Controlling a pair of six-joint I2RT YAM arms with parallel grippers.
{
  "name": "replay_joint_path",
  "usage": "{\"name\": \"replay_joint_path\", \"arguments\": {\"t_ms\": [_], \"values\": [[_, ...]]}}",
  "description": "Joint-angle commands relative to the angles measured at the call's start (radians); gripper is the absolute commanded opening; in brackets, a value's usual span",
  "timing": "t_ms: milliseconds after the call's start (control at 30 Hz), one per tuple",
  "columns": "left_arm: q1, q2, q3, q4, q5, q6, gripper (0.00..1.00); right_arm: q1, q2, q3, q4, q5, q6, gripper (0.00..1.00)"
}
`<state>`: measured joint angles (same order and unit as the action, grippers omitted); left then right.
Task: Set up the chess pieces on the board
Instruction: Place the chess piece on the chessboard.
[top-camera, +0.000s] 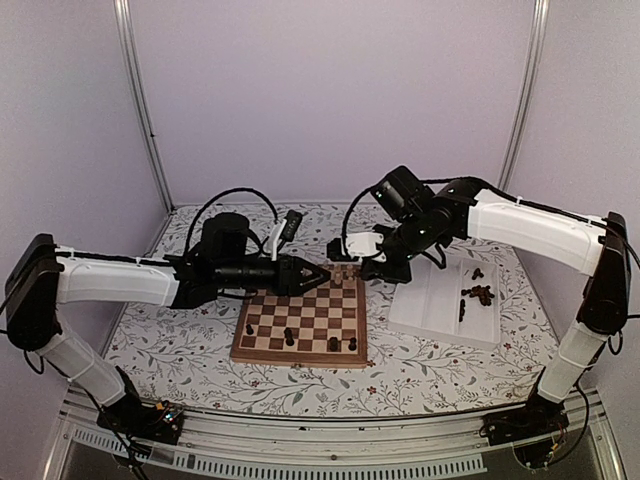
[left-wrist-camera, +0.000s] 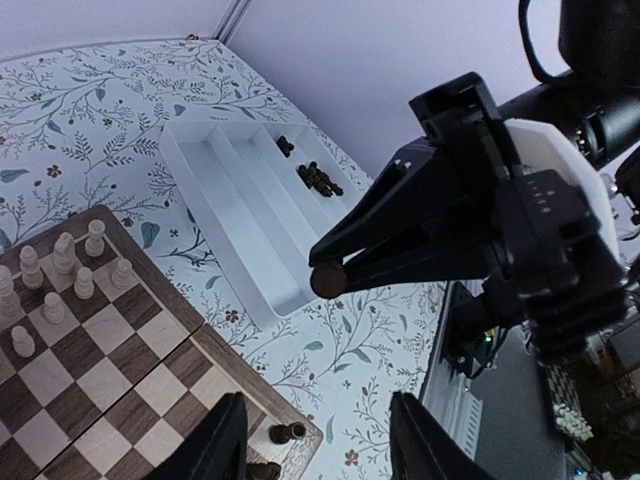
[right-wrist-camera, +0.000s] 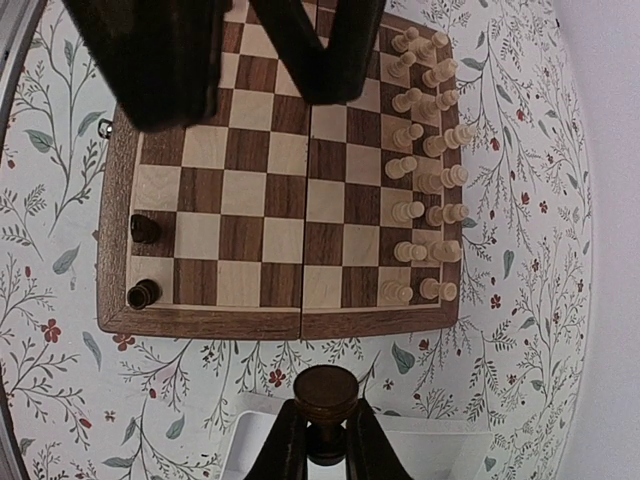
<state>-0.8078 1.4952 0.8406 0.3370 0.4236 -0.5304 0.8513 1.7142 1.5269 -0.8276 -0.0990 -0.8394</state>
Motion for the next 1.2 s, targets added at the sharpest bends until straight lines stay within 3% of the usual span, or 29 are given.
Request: {"name": "replay_joint_path", "arguments": {"t_ms": [0,700,1167], "values": [[-0.001,0.052,0.021,0.110,0.067,-0.087,0.51,0.017,0.007,0.025,0.053,-0.038,-0.010,0.12],[-0.005,0.223,0.091,0.274,0.200,-0.221,0.48,0.067,-0.002,0.024,0.061,-0.047,-0.024,0.13],[-0.007,0.272,0.097,0.319,0.266,-0.267,0.31,0.081,-0.010,0.022,0.074,-0.030,-0.019,0.14]]}}
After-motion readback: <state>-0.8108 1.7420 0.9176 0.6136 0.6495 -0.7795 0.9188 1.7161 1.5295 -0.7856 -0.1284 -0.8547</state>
